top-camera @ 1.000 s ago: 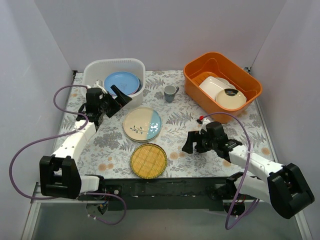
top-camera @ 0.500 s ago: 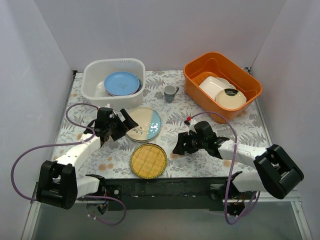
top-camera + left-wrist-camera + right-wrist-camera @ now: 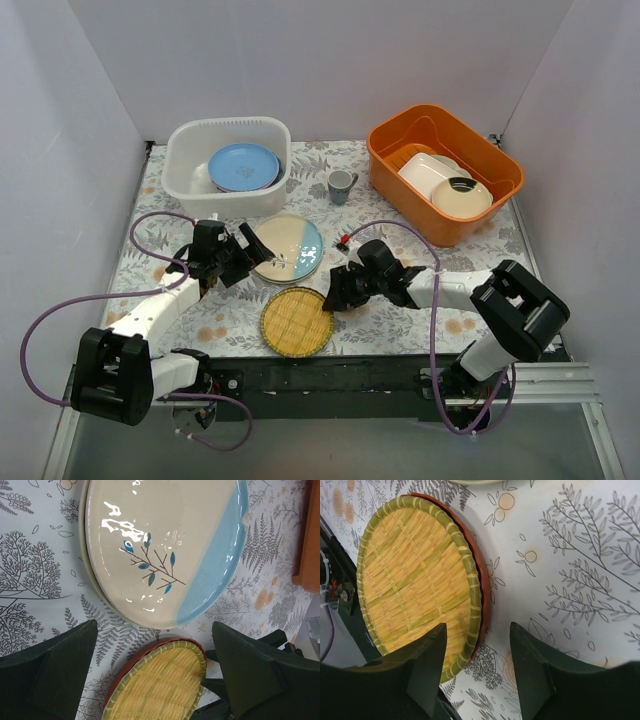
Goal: Place the plates into the plastic bin on the countertop
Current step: Move the plate to the center of the board.
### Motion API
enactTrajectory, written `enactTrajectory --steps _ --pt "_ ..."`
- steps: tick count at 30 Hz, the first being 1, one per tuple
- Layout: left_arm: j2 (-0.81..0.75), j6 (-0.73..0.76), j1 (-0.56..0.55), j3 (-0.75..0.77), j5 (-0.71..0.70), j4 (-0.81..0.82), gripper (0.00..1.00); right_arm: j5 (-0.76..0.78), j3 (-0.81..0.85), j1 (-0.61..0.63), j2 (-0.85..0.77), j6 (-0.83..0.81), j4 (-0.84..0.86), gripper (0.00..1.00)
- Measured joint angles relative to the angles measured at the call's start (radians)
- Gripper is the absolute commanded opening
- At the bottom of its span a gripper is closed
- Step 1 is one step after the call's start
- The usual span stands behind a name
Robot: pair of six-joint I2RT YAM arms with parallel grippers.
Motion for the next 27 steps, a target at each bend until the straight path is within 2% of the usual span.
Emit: enactTrajectory --steps 3,4,11,19,27 --pt "-0.002 0.000 -0.002 -0.018 0.000 0.000 0.98 0.000 0.032 0.018 0.040 -0.001 0.006 0.46" --pt "-0.002 0.001 -0.002 -0.025 0.000 -0.001 0.98 0.003 0.043 0.023 0.053 -0.003 0.003 0.35" --pt "-0.013 0.008 -0.002 -0.058 0.000 -0.018 0.98 0.070 0.102 0.033 0.101 -0.010 -0.064 0.09" --pt "-0.048 0.016 -0.002 -0.061 0.003 -0.025 0.98 0.147 0.111 0.007 0.075 -0.021 -0.119 0.01" --pt "-0.053 0.023 -0.003 -0.071 0.073 0.012 0.97 0.211 0.063 -0.153 -0.006 -0.053 -0.183 0.01"
